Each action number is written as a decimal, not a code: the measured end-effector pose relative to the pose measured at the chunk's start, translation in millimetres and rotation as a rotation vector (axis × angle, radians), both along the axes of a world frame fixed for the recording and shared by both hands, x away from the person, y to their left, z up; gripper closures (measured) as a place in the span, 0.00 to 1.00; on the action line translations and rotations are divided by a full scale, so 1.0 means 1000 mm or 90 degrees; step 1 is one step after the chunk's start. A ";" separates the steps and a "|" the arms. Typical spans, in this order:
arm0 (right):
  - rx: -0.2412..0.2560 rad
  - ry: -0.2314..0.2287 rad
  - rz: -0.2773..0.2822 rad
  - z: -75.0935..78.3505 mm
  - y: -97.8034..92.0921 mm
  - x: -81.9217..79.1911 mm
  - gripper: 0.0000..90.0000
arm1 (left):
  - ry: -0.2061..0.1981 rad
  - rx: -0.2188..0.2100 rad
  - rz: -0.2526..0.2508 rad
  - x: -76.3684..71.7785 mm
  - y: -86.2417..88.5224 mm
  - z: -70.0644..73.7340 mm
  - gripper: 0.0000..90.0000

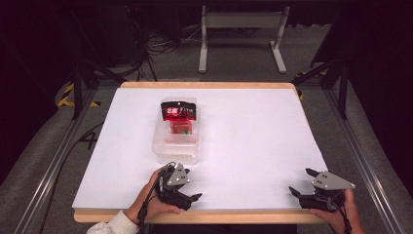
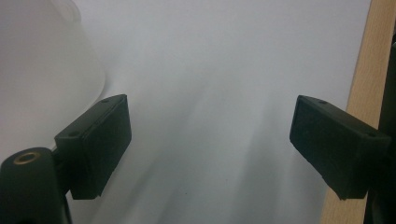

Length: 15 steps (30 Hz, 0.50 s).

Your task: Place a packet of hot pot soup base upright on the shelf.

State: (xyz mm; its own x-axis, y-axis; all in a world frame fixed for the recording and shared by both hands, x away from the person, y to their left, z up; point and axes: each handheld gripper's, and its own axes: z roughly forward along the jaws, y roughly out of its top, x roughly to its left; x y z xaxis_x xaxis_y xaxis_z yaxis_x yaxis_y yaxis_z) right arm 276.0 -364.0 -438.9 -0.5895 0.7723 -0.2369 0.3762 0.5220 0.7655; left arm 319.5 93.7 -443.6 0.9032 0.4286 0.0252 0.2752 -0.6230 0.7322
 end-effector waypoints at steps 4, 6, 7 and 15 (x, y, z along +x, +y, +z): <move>0.002 -0.001 -0.001 0.000 0.000 0.000 0.17 | 0.001 0.001 0.001 0.000 0.000 0.000 0.15; 0.001 -0.001 -0.001 0.000 0.000 0.000 0.17 | 0.001 0.001 0.000 0.000 0.000 0.000 0.15; 0.000 -0.002 -0.001 0.000 0.000 0.000 0.17 | 0.001 0.003 0.001 0.000 0.000 0.000 0.15; 0.001 0.000 0.001 -0.001 0.000 0.000 0.17 | 0.002 0.002 0.001 0.001 0.000 0.001 0.15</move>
